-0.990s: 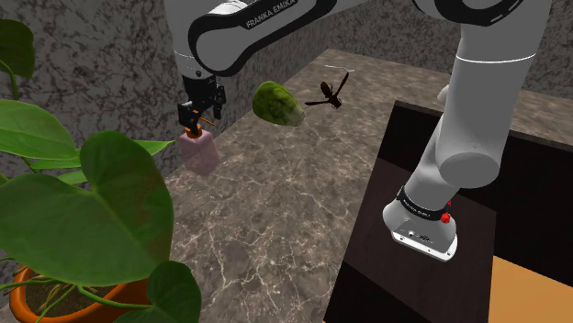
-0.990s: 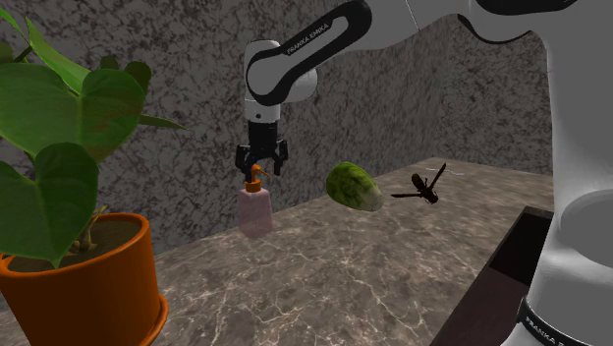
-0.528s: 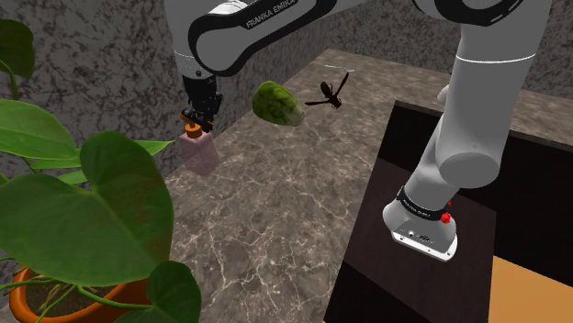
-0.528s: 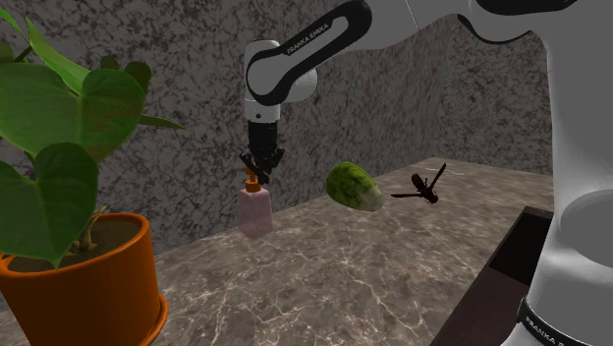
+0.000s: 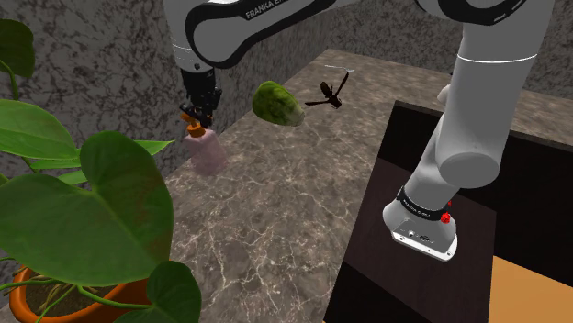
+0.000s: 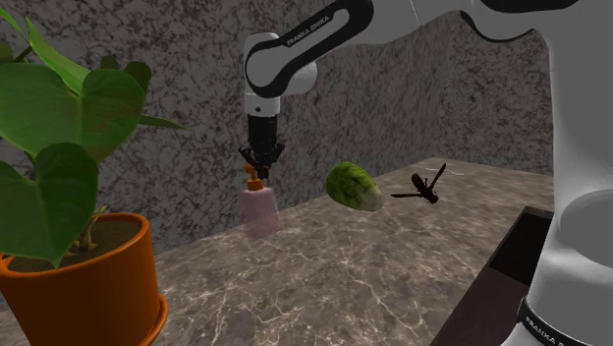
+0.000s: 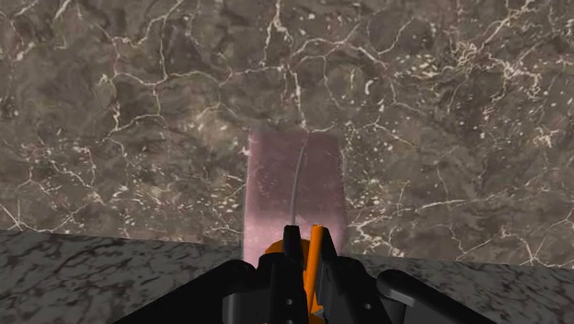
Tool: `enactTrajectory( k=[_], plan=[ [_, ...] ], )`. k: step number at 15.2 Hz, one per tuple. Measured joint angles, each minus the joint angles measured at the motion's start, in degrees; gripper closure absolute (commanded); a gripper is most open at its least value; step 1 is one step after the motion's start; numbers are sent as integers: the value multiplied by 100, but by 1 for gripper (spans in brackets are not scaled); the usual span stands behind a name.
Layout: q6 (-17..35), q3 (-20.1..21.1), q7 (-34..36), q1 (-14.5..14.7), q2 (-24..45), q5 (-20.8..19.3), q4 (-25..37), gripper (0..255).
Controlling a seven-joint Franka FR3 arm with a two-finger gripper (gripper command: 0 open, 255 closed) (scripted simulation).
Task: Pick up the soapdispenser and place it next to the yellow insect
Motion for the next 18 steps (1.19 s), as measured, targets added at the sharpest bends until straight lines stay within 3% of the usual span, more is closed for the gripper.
enactTrajectory(
  k=[18],
  plan=[
    [-1303,44,-130,3,-245,133,1077,255]
  ],
)
